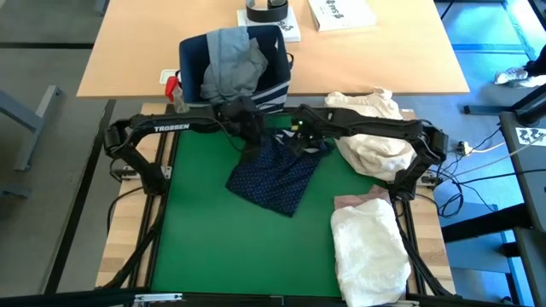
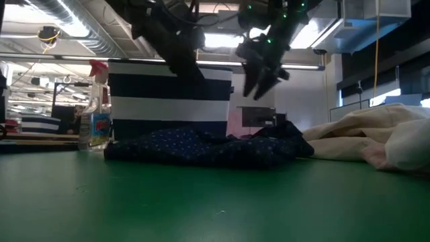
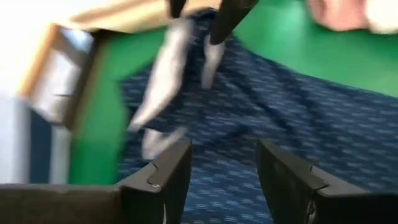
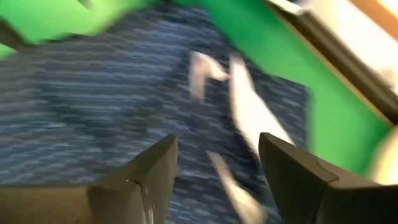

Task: Fold laundry
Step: Fold the blue polo shirt

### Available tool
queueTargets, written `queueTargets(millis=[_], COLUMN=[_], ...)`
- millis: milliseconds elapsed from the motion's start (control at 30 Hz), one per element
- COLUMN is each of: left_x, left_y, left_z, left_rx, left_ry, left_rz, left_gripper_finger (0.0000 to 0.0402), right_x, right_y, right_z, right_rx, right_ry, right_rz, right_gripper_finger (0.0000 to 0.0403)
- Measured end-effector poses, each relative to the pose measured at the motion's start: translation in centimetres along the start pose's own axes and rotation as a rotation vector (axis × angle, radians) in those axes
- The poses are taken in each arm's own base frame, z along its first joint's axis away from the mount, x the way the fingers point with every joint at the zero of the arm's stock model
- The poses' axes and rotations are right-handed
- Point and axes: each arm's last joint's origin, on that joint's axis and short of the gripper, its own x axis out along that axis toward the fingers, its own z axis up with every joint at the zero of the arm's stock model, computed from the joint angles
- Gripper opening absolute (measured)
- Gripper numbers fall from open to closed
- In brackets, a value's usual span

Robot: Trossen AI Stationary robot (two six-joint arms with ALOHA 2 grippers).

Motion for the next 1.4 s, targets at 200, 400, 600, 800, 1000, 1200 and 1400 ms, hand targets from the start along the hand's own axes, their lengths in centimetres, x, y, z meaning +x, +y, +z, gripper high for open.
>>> queueTargets(millis=[200, 400, 600, 800, 1000, 1200, 1400], left_x=[1.2, 2.6, 3.7, 3.8, 4.1, 4.0, 1.5], left_y=[-0.4, -1.6, -3.3, -5.2, -9.3, -16.8, -20.1], left_z=[-2.7, -6.7, -11.2, -14.1, -14.6, -13.9, -10.9], left_rx=[-0.096, -0.136, -0.153, -0.276, -0.458, -0.503, -0.448], left_ry=[0.058, 0.162, 0.288, 0.405, 0.467, 0.498, 0.501], left_rz=[-0.127, -0.164, -0.144, -0.119, -0.207, -0.342, -0.353], left_gripper_finger=[0.0159, 0.0154, 0.0154, 0.0153, 0.0153, 0.0153, 0.0153], right_x=[2.4, 4.5, 7.9, 10.0, 9.8, 7.6, 3.8], right_y=[3.9, 7.2, 10.2, 12.7, 14.8, 18.2, 18.4], right_z=[-0.4, -1.0, -4.0, -9.6, -14.3, -18.1, -19.3], right_rx=[-0.082, -0.054, -0.035, -0.028, -0.124, -0.250, -0.343], right_ry=[-0.028, -0.057, -0.022, -0.010, -0.021, 0.013, 0.051], right_rz=[0.140, 0.216, 0.189, 0.253, 0.320, 0.426, 0.420], right_gripper_finger=[0.0227, 0.0227, 0.0227, 0.0227, 0.0227, 0.0227, 0.0227])
